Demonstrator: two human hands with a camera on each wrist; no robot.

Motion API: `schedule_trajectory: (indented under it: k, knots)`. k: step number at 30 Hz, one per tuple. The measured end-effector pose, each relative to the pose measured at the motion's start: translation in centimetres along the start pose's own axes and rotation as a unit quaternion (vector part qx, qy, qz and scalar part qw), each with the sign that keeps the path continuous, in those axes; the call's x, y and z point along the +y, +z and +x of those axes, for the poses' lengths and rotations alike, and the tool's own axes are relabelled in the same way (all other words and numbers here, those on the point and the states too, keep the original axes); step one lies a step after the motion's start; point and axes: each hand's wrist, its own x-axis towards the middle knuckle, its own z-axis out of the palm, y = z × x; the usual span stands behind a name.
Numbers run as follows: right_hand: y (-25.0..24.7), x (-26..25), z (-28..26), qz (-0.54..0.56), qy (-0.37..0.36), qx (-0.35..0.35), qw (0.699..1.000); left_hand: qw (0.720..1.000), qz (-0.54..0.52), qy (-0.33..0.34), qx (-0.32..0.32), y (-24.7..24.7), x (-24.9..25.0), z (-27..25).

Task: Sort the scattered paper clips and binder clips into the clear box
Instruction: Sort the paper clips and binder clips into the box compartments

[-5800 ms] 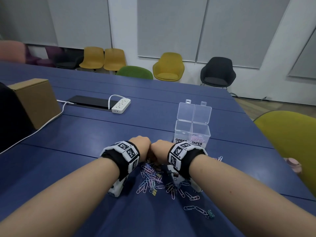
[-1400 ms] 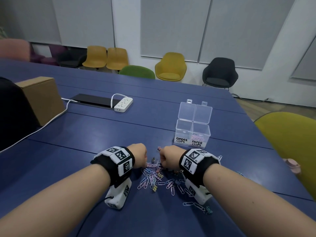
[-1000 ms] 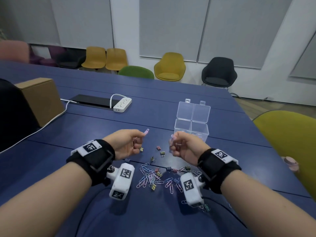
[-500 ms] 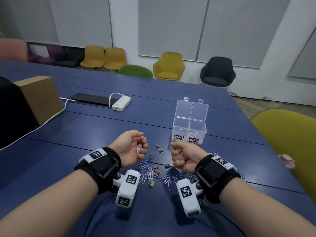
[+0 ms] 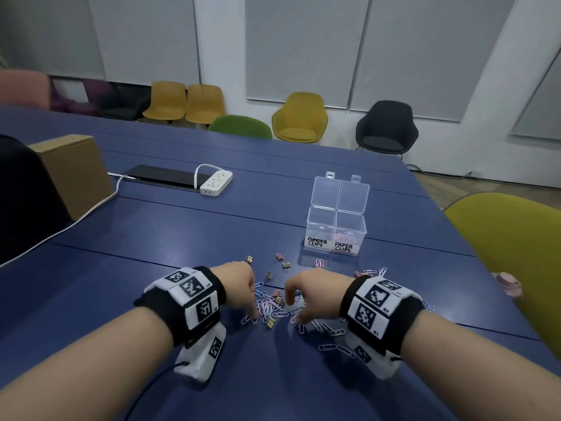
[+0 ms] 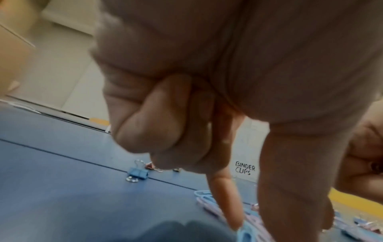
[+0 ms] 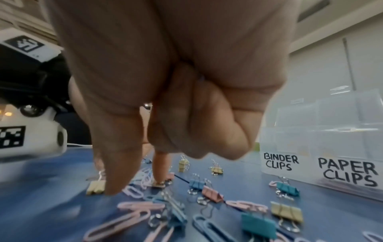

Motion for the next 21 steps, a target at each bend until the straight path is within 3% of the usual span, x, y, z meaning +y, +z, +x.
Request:
schedule_trajectory:
  k: [4, 16, 21]
  knots:
    - [0.7, -0.3, 0.5, -0.017, 0.005, 0.008, 1.000, 0.998, 0.053, -0.020, -0.005, 0.3, -0.2, -0.1]
    - [1.0, -0.6, 2.2, -0.033, 0.011, -0.001, 0.999, 0.996, 0.074, -0.034, -0.025, 0.3, -0.3, -0.3]
    - [0.1, 1.6, 1.5, 0.114, 0.042, 0.026, 0.992, 0.999, -0.015, -0.041, -0.033, -0.7, -1.4, -1.1]
